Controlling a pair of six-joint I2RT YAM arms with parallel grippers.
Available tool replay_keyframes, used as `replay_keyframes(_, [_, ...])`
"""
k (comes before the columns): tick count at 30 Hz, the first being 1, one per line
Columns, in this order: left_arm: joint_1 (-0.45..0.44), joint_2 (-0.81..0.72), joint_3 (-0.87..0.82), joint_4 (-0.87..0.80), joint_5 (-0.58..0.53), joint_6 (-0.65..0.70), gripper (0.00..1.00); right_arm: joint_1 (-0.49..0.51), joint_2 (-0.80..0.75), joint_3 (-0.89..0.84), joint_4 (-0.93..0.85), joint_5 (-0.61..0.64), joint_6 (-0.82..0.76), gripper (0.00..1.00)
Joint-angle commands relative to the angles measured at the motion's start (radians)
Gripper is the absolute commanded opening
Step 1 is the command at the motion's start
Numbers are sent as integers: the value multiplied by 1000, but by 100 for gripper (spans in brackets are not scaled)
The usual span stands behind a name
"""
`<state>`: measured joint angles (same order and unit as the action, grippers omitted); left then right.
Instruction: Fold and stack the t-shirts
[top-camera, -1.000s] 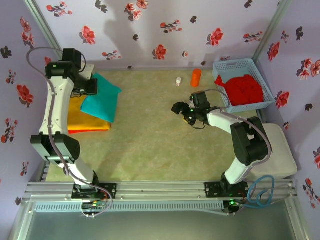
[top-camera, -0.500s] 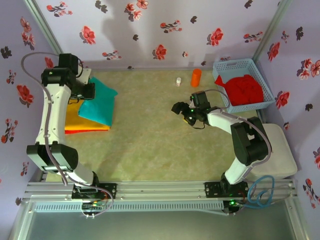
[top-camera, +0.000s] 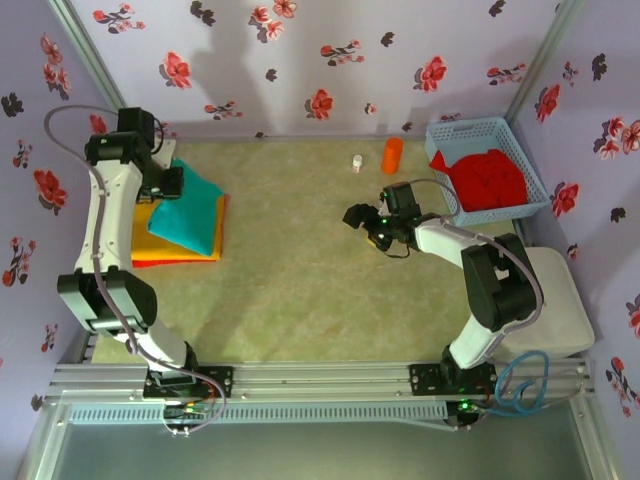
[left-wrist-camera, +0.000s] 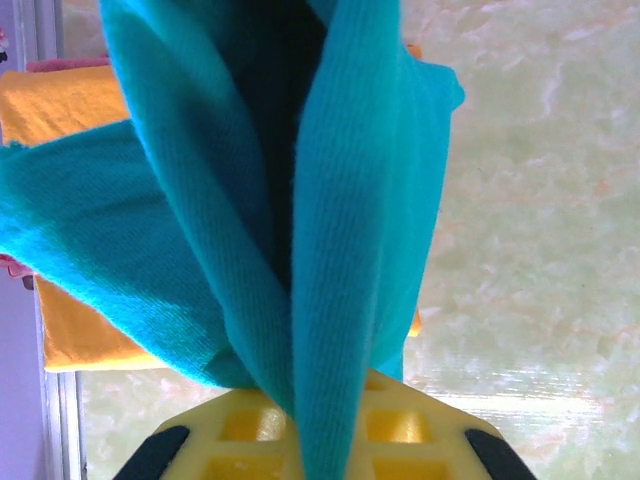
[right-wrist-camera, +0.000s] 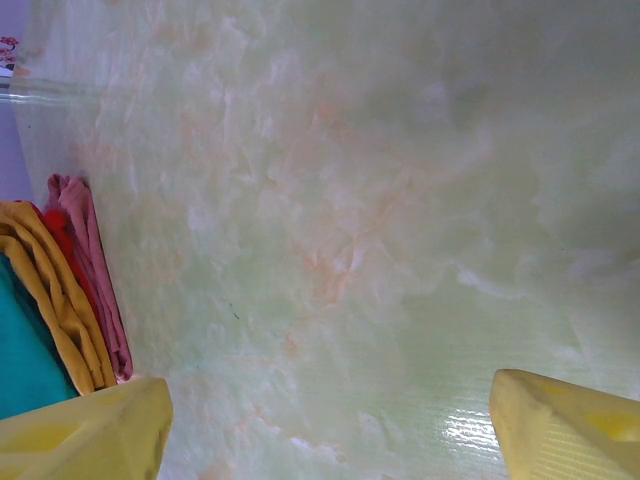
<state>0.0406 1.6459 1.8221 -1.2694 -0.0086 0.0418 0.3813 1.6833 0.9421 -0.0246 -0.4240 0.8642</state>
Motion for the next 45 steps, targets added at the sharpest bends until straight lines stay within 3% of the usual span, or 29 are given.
replay_keyframes(1, [23, 14, -1, 35, -40, 24, 0, -6, -1, 7, -15, -19, -8, 83])
replay_keyframes(19, [82, 76, -36, 100, -332, -1, 0, -5, 12, 4, -4, -31, -7, 83])
replay_keyframes(26, [83, 106, -41, 119, -369, -16, 6, -6, 6, -8, 12, -32, 1, 83])
replay_keyframes(28, [85, 121, -42, 115, -411, -35, 13, -7, 5, -11, 14, -33, 1, 83])
replay_keyframes(31, [99, 148, -34, 101, -483, -68, 54, -7, 2, -17, 15, -35, -1, 83])
replay_keyframes(35, [102, 164, -3, 75, -490, -107, 82, -6, 3, -25, 23, -38, 1, 83])
replay_keyframes(40, [97, 143, 8, 76, -458, -120, 83, -5, 8, -34, 39, -41, 12, 83])
replay_keyframes(45, [68, 85, -29, 127, -347, -139, 84, -5, 14, -24, 39, -41, 11, 83])
